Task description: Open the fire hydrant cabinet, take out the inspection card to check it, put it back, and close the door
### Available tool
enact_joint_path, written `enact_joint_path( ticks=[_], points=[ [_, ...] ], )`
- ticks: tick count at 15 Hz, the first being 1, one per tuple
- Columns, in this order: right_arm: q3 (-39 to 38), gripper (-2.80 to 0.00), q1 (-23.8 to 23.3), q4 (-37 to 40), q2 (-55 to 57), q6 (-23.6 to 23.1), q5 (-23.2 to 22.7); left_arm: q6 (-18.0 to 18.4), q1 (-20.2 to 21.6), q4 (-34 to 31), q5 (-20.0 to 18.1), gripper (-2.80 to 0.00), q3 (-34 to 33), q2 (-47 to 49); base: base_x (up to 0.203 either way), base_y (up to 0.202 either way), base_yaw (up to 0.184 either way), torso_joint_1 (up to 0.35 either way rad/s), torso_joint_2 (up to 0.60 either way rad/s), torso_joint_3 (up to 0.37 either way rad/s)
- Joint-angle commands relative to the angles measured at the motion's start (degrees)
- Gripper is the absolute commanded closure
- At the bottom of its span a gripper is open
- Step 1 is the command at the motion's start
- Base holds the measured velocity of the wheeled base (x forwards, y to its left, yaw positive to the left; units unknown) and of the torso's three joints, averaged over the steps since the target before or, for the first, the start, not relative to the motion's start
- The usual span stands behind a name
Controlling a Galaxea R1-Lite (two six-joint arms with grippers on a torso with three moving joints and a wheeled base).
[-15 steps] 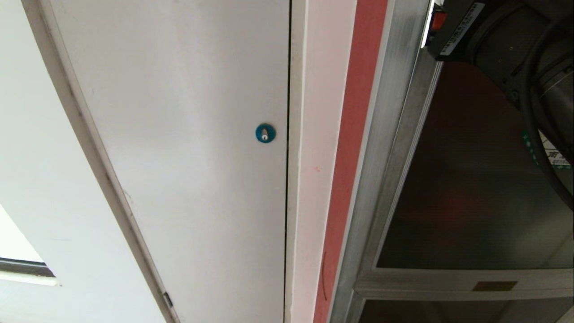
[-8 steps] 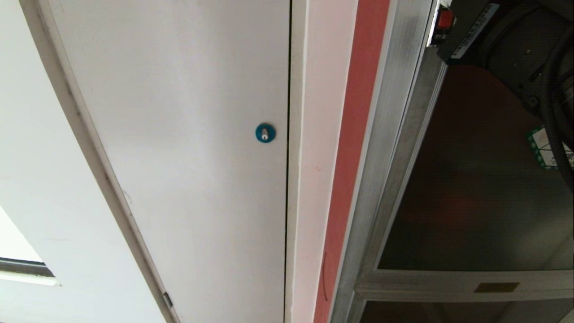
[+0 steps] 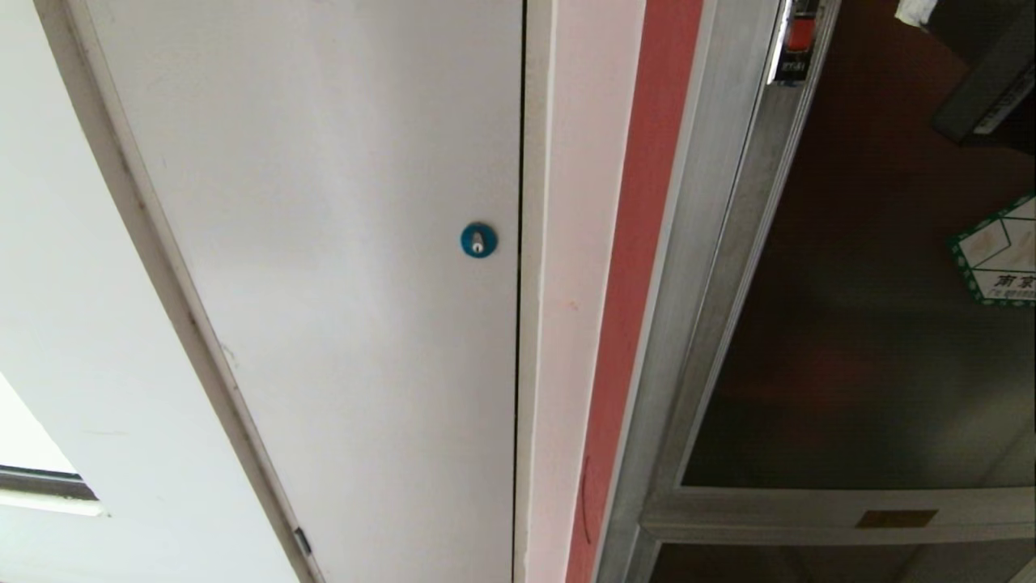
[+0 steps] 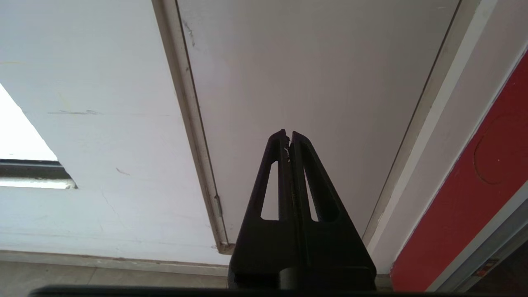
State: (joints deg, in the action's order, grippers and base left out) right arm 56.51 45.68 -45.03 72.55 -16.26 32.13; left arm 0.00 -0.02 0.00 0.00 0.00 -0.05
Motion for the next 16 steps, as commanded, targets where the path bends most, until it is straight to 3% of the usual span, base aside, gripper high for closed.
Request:
enact_joint_path(
  ticks=[1,5,6,16],
  points=[
    [-1.0,0.00,0.4,-0.5,-2.2,-0.1,0.1,0.0,0.0,0.0,0.0,0.00,0.0,0.0,0.000,0.000,0.000,0.000,0.00,0.000],
    [-1.7,0.00,1.0,-0.8,0.0,0.1,0.0,0.0,0.0,0.0,0.0,0.00,0.0,0.0,0.000,0.000,0.000,0.000,0.00,0.000],
    [-1.6,-2.80,1.0,-0.9,1.1,0.2,0.0,0.0,0.0,0.0,0.0,0.00,0.0,0.0,0.000,0.000,0.000,0.000,0.00,0.000],
    [6.6,-2.80,-0.8,-5.3,10.5,-0.3,3.1,0.0,0.0,0.0,0.0,0.00,0.0,0.0,0.000,0.000,0.000,0.000,0.00,0.000]
  ],
)
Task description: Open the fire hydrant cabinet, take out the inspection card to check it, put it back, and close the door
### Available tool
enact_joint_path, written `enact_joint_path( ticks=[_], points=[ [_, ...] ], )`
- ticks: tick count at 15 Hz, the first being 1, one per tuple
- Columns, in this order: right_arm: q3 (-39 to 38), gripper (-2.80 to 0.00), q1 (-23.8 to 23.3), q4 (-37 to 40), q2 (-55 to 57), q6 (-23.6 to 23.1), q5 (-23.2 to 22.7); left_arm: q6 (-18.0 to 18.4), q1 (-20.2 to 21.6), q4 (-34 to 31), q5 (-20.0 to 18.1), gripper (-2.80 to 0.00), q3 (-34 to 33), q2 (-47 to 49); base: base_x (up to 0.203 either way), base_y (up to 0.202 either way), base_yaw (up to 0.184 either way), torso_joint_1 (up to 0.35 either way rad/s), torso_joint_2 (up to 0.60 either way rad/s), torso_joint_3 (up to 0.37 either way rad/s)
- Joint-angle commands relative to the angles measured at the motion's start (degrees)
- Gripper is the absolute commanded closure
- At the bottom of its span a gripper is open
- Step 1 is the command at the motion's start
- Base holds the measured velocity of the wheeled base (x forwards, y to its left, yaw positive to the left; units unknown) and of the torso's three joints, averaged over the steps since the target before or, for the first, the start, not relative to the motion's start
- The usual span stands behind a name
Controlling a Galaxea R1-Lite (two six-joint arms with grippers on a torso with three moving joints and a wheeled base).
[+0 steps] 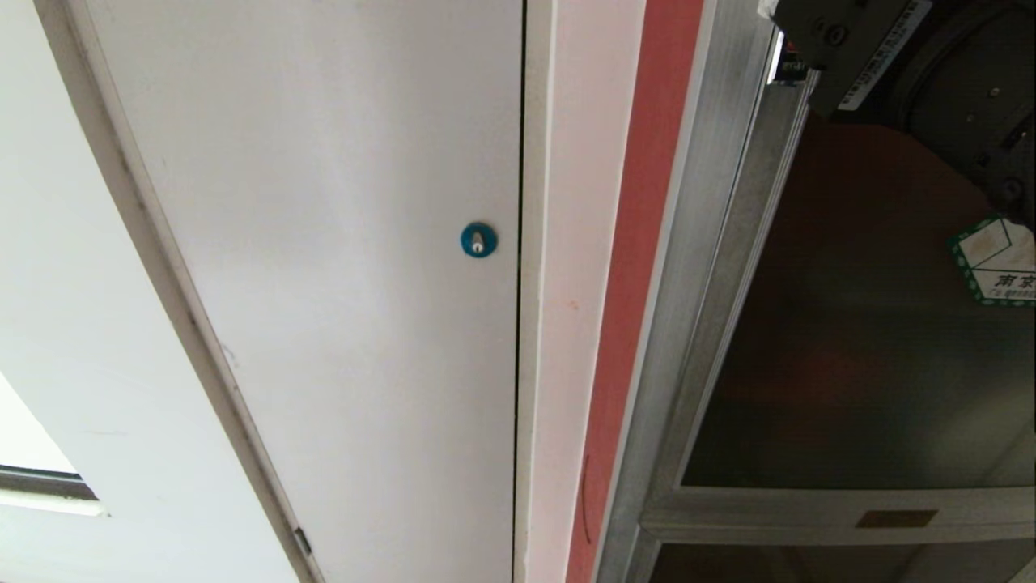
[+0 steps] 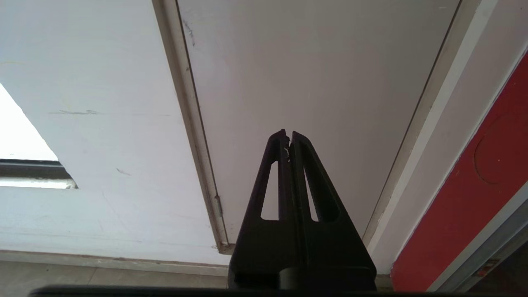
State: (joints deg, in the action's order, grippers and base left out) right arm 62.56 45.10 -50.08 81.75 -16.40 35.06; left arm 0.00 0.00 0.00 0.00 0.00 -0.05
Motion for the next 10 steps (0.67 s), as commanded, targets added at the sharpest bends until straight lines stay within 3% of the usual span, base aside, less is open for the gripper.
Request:
enact_joint_path(
  ticks=[1,5,6,7,10],
  points=[
    [0.7,-2.80,-0.9,-0.3,1.6,-0.1,0.2,0.0,0.0,0.0,0.0,0.00,0.0,0.0,0.000,0.000,0.000,0.000,0.00,0.000],
    [2.0,-2.80,-2.4,-0.1,2.3,-0.1,0.1,0.0,0.0,0.0,0.0,0.00,0.0,0.0,0.000,0.000,0.000,0.000,0.00,0.000],
    [2.2,-0.92,-2.5,-0.1,2.8,-0.1,0.1,0.0,0.0,0.0,0.0,0.00,0.0,0.0,0.000,0.000,0.000,0.000,0.00,0.000],
    [2.5,0.00,-2.7,-0.1,3.0,-0.1,0.0,0.0,0.0,0.0,0.0,0.00,0.0,0.0,0.000,0.000,0.000,0.000,0.00,0.000],
    [3.4,0.00,-2.8,0.0,3.6,-0.1,0.0,0.0,0.0,0.0,0.0,0.00,0.0,0.0,0.000,0.000,0.000,0.000,0.00,0.000]
  ],
)
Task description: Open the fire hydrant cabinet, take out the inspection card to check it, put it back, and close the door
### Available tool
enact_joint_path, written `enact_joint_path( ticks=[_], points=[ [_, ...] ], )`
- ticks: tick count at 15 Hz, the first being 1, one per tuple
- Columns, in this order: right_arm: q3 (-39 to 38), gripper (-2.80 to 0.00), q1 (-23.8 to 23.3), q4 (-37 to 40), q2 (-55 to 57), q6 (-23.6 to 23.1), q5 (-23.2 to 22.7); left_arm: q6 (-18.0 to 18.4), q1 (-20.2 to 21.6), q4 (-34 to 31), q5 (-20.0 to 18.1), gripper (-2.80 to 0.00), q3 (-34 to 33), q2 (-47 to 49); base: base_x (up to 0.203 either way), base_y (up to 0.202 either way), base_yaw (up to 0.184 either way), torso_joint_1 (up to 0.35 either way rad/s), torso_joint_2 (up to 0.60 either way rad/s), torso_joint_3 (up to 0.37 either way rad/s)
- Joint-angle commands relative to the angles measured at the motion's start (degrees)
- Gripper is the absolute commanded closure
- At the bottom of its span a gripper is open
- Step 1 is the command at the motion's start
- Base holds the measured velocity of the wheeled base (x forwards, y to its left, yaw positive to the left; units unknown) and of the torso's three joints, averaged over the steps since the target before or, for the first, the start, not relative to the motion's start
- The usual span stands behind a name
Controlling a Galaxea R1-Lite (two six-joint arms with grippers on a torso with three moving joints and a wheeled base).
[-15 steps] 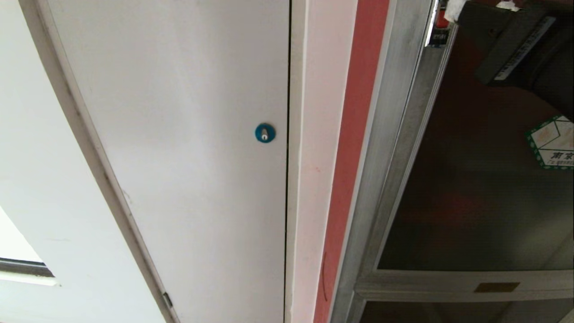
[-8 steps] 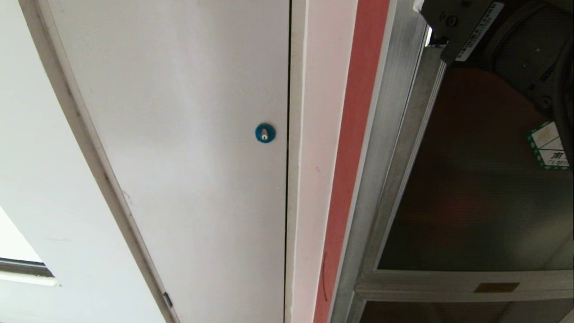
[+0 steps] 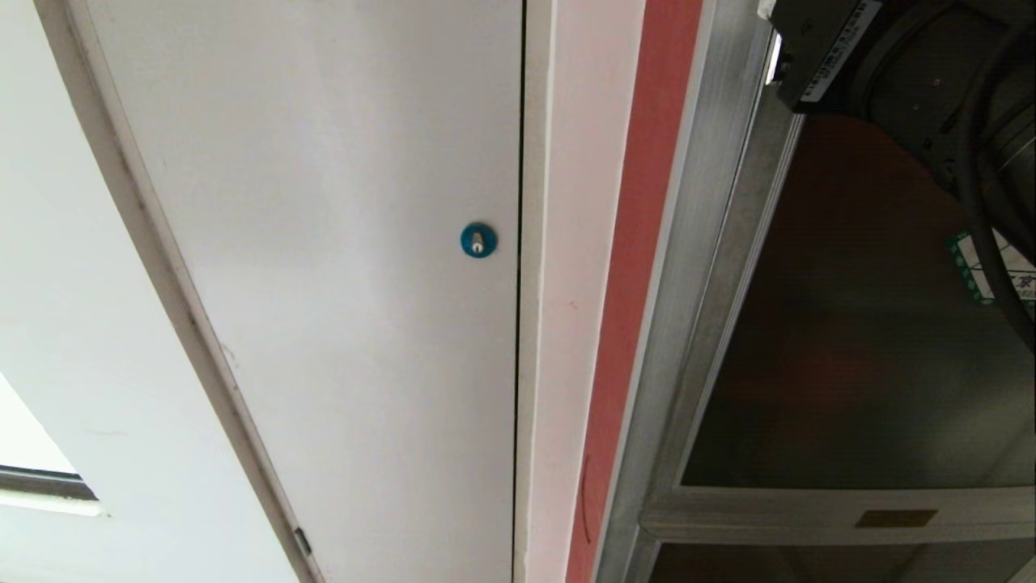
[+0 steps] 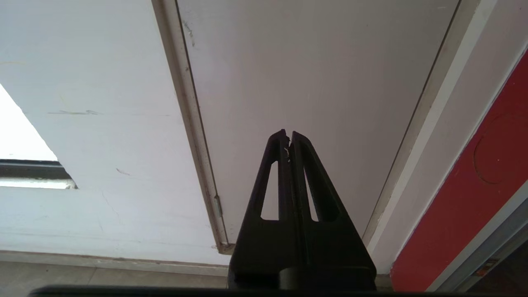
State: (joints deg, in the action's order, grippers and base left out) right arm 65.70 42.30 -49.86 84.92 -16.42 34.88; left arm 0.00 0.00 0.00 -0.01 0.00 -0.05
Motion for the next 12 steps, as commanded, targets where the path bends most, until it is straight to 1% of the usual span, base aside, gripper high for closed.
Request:
enact_joint_path(
  ticks=[1,12],
  points=[
    [0.2,0.00,0.0,-0.2,0.5,-0.1,0.2,0.0,0.0,0.0,0.0,0.00,0.0,0.0,0.000,0.000,0.000,0.000,0.00,0.000],
    [0.1,0.00,0.1,0.1,-1.1,-0.1,0.2,0.0,0.0,0.0,0.0,0.00,0.0,0.0,0.000,0.000,0.000,0.000,0.00,0.000]
  ],
)
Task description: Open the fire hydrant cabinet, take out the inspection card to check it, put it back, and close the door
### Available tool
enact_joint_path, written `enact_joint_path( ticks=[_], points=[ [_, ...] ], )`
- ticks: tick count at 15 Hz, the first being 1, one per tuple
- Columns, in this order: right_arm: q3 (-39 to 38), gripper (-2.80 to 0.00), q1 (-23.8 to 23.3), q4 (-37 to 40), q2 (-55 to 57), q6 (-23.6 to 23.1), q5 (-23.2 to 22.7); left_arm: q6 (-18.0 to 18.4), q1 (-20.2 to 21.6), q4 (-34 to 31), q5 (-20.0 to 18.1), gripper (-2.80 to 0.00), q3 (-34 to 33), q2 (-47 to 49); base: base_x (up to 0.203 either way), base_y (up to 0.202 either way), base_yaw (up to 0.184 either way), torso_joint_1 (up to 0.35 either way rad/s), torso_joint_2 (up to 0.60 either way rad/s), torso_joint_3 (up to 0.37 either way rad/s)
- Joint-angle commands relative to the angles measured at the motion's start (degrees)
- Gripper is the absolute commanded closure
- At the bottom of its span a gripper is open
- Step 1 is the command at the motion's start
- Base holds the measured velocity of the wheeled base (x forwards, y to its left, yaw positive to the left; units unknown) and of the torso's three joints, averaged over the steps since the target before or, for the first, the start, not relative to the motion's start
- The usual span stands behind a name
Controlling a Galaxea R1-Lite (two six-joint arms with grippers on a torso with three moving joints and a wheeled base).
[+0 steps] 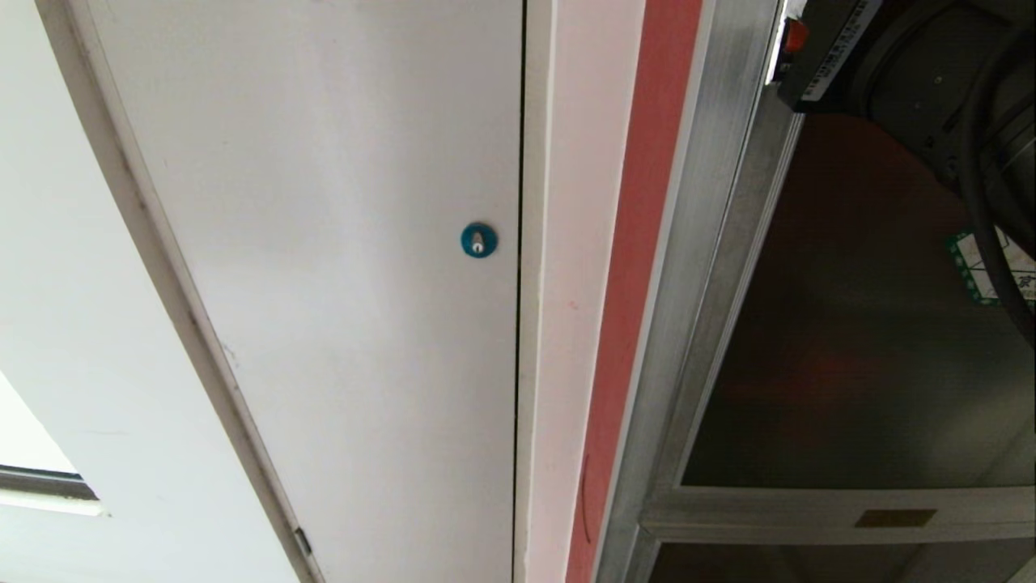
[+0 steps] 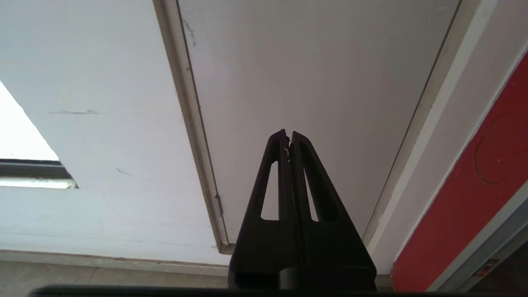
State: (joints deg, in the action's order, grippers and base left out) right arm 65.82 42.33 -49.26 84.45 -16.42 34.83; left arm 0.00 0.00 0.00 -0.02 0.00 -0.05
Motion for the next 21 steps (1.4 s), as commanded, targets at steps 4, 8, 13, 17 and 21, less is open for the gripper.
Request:
enact_joint_path(
  ticks=[4,8,13,17,21],
  points=[
    [-0.5,0.00,0.6,1.0,-3.5,-0.1,0.2,0.0,0.0,0.0,0.0,0.00,0.0,0.0,0.000,0.000,0.000,0.000,0.00,0.000],
    [-2.3,0.00,1.5,2.1,-6.2,0.0,0.2,0.0,0.0,0.0,0.0,0.00,0.0,0.0,0.000,0.000,0.000,0.000,0.00,0.000],
    [-4.1,0.00,1.9,2.2,-8.7,-0.1,0.2,0.0,0.0,0.0,0.0,0.00,0.0,0.0,0.000,0.000,0.000,0.000,0.00,0.000],
    [-6.8,0.00,2.5,2.3,-12.0,-0.1,0.2,0.0,0.0,0.0,0.0,0.00,0.0,0.0,0.000,0.000,0.000,0.000,0.00,0.000],
    [-9.6,0.00,3.3,4.5,-15.9,0.0,0.2,0.0,0.0,0.0,0.0,0.00,0.0,0.0,0.000,0.000,0.000,0.000,0.00,0.000]
  ],
)
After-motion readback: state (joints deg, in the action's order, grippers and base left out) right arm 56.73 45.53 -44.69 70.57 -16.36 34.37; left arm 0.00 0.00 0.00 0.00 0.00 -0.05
